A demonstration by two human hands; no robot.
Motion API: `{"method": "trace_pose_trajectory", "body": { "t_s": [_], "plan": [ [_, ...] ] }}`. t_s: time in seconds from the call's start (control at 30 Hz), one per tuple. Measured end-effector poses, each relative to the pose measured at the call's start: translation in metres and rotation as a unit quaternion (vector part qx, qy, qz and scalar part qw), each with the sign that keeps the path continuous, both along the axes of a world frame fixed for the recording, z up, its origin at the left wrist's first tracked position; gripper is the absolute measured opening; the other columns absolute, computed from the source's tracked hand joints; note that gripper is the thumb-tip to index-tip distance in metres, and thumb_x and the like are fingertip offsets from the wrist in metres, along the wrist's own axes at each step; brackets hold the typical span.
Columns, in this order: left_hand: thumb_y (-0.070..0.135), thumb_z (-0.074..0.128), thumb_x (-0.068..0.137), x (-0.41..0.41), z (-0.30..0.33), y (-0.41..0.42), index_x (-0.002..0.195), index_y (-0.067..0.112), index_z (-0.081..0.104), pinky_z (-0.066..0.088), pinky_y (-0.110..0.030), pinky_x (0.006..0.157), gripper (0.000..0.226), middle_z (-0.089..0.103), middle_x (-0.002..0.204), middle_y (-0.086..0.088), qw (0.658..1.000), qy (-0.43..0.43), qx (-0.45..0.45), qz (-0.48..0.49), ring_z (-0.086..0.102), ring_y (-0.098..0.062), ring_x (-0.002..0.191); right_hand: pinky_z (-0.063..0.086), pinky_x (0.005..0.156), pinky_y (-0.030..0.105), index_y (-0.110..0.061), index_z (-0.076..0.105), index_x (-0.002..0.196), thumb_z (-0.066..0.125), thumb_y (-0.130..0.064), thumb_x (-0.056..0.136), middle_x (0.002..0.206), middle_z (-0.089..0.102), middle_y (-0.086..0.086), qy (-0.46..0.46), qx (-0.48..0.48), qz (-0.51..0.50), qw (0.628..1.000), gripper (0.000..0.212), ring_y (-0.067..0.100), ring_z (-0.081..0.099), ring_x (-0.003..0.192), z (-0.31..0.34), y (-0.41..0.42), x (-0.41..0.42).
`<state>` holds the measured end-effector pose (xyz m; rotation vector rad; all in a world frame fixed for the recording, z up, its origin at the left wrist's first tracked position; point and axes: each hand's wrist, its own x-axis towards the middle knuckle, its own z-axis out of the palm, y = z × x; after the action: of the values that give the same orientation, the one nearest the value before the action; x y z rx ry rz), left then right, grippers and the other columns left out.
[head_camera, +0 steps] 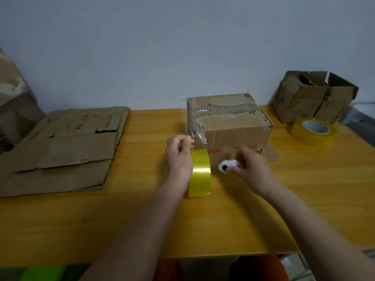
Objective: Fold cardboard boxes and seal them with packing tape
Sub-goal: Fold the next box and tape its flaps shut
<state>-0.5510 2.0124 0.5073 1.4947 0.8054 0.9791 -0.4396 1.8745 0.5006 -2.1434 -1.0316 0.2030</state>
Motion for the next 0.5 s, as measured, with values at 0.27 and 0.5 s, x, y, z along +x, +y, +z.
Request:
{"method": "trace_pose_trajectory", "body": {
  "t_s": [0.27, 0.5],
  "plan": [
    [0.02, 0.046, 0.102, -0.005, 0.0, -0.001, 0.086, 0.017, 0.057, 0.041, -0.006, 0.067, 0.019, 0.069, 0.085, -0.001, 0.999, 0.017, -0.007, -0.041, 0.058, 0.012, 0.068, 0.046, 0.068, 0.032, -0.013, 0.06, 0.086, 0.069, -0.031, 0.085, 0.09, 0.059, 0.004, -0.136, -0.053, -0.03, 0.989, 0.02, 0.021, 0.054, 0.084, -0.016, 0.002, 0.006],
    [0.025, 0.045, 0.102, -0.008, 0.001, 0.003, 0.085, 0.022, 0.057, 0.04, -0.022, 0.077, 0.021, 0.071, 0.077, 0.003, 0.999, 0.023, -0.004, -0.042, 0.061, -0.003, 0.083, 0.037, 0.096, 0.035, -0.016, 0.066, 0.121, 0.055, -0.034, 0.09, 0.127, 0.058, 0.01, -0.292, 0.032, 0.154, 0.943, 0.037, 0.03, 0.052, 0.117, 0.051, 0.072, 0.006]
  ]
}}
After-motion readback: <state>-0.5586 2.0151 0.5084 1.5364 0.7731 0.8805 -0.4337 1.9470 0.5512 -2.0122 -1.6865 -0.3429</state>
